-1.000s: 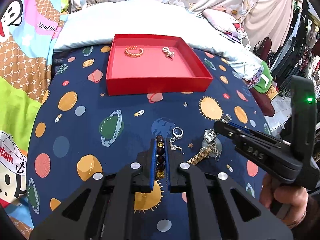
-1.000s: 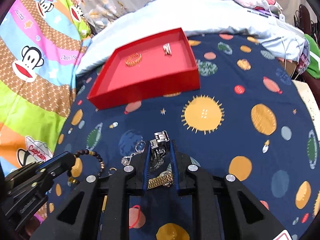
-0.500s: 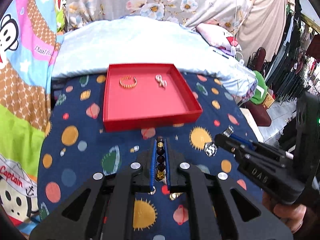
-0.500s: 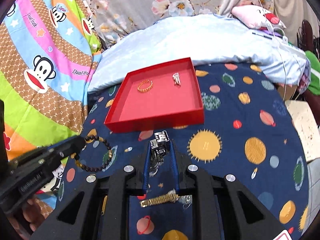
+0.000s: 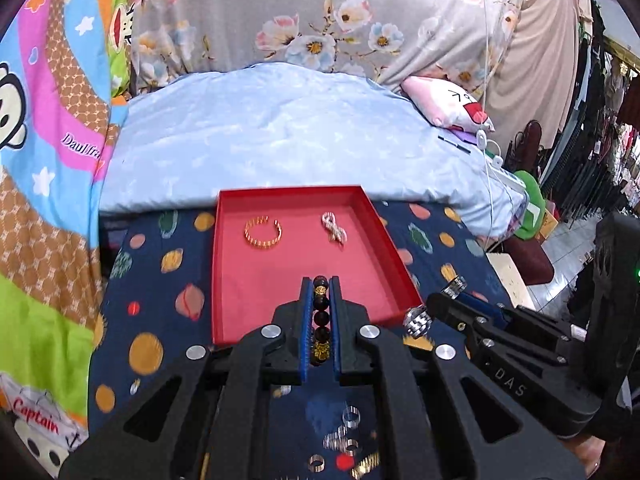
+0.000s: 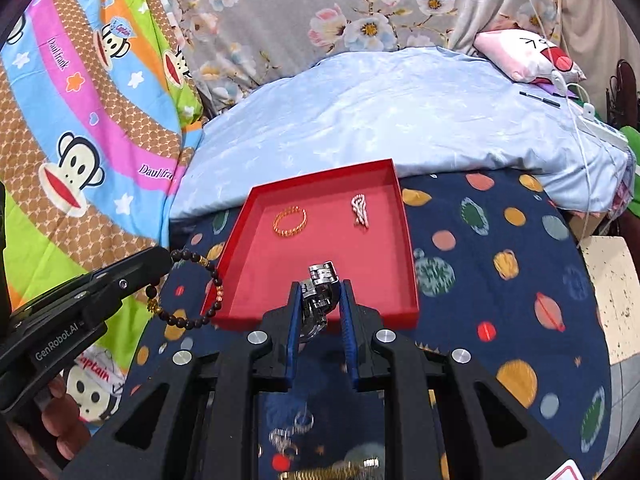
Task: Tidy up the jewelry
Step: 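Carry the bead bracelet and silver watch into the red box and open both grippers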
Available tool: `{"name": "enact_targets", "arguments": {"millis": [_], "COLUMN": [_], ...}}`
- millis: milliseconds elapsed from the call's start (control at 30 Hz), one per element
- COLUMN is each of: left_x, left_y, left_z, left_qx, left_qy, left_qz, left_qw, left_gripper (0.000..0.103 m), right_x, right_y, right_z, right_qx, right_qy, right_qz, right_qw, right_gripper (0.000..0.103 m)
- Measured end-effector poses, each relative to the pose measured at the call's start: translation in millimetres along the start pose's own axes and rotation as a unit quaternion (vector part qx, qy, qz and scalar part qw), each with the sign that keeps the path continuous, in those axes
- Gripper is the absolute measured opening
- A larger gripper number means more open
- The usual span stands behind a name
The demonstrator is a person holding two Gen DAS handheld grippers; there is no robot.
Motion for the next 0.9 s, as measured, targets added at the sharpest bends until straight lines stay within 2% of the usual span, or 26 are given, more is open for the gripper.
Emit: {"name": "enact_targets", "arguments": {"millis": [167, 300, 567, 900], "left_x": [-24.8, -34.9, -36.8, -30.7], "left_y": [8.5, 17.4, 36.3, 47.7], "left_z": [34.2, 66.2, 122.9, 157.6], "left_qx": [0.003, -0.009, -0.025, -0.033], "left_qy": [0.003, 0.013, 0.046, 0.07], "left_qz": [-0.009, -0.013, -0.026, -0.035], "left_qw": [0.9999, 0.9998, 0.9983, 0.9964], "left_gripper": [0.007, 0.007, 0.007, 0.007], "right_x": [-23.1, -34.6, -41.1, -41.7], "right_y": [-7.8, -14.7, -20.7, -27.3], "right_z": [38.6, 71.7, 123.4, 158.0], "right_qx": [0.002, 0.004, 0.019, 0.03], "right_qy": [0.017, 0.034, 0.063, 0.083], "right_qz": [0.006, 0.013, 0.007, 0.006], "right_qw": [1.0, 0.999, 0.998, 0.996], "right_gripper": [0.017, 0.017, 0.017, 0.017]}}
Point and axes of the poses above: each gripper's, at about its wrist camera, not at the fingertips, and z roughly the way its jaws point, y to its left, x to its underside, the point moved 9 cm from there along z, roughly the way its jaws point, and after that the axes turned 6 degrees about y, right-handed, at the moved point
